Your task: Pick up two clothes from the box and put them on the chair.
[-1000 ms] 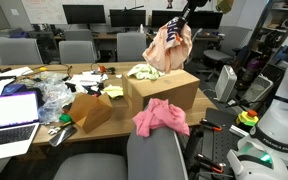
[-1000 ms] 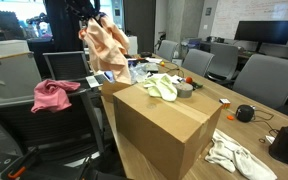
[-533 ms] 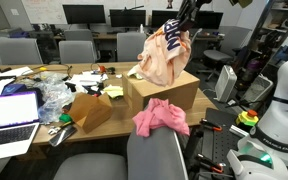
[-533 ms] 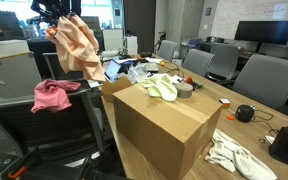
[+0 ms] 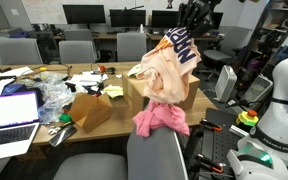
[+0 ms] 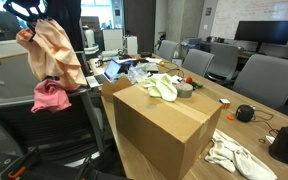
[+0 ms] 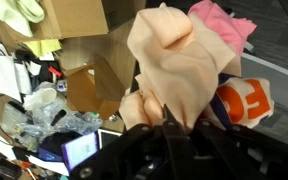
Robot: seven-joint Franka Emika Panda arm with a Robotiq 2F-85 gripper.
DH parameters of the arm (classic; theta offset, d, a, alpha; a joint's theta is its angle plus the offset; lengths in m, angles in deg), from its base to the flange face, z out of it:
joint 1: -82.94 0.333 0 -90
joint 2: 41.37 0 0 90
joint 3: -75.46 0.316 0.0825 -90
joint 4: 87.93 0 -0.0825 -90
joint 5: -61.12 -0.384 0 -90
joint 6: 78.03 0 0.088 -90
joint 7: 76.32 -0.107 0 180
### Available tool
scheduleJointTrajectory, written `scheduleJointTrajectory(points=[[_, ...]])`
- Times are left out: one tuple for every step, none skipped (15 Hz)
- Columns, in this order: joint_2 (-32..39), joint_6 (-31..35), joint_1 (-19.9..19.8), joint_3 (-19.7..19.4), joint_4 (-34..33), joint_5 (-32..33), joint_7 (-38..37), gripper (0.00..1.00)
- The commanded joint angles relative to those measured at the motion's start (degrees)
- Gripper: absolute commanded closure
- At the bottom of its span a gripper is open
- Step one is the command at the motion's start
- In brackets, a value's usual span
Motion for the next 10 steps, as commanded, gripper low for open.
scheduleJointTrajectory(points=[[-0.3, -5.5, 4.2, -2.1, -3.3, -3.3, 9.3, 0.97], [-0.2, -7.0, 4.8, -2.1, -4.2, -4.0, 11.3, 0.97], [0.1, -8.1, 5.2, -1.9, -4.9, -4.4, 13.0, 0.97], [0.6, -9.2, 5.5, -1.5, -5.7, -4.8, 14.3, 0.97], [1.0, -10.1, 5.7, -1.2, -6.4, -5.1, 15.6, 0.97], [1.4, -11.2, 6.1, -1.1, -7.3, -5.6, 16.9, 0.97], [1.8, -12.1, 6.4, -0.7, -8.0, -6.0, 18.0, 0.97], [2.4, -12.5, 6.5, 0.0, -8.6, -6.3, 18.7, 0.97], [3.1, -13.1, 6.8, 0.5, -9.3, -6.6, 19.6, 0.97], [3.9, -13.6, 7.0, 1.1, -9.9, -7.0, 20.2, 0.97]])
